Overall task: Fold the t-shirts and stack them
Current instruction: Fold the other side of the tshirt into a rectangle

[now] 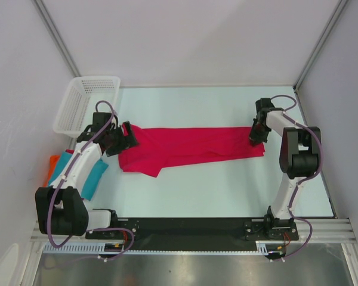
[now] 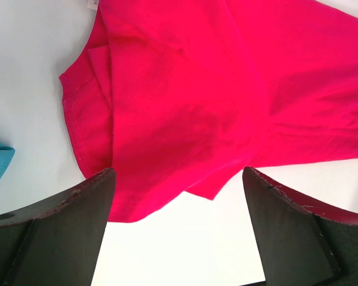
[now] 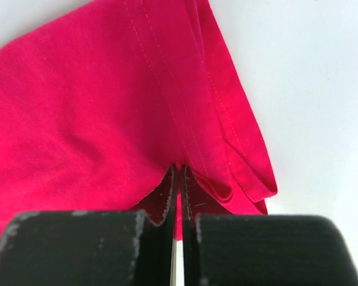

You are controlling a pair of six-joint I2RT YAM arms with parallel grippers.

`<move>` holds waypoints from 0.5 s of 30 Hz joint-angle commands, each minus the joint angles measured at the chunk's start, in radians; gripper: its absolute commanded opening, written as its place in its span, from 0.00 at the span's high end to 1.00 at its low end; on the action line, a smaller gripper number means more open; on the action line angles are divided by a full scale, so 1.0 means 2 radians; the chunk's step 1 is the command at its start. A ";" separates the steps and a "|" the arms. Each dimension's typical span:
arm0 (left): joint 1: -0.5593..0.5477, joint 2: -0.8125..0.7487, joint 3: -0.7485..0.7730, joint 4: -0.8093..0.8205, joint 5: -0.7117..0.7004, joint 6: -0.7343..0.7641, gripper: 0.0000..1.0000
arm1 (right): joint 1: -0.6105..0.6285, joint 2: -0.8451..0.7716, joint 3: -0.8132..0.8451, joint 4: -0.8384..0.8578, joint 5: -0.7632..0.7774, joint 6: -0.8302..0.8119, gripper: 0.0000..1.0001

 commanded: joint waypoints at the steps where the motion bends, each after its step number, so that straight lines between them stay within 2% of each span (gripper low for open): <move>1: 0.005 -0.017 0.019 0.004 0.008 0.009 0.07 | 0.004 -0.037 -0.029 0.005 0.009 -0.001 1.00; 10: 0.006 -0.022 0.017 0.006 0.016 0.008 0.07 | 0.031 -0.122 -0.098 -0.010 0.032 0.012 1.00; 15: 0.006 -0.026 0.014 0.005 0.018 0.009 0.07 | 0.031 -0.133 -0.112 -0.016 0.042 0.012 0.94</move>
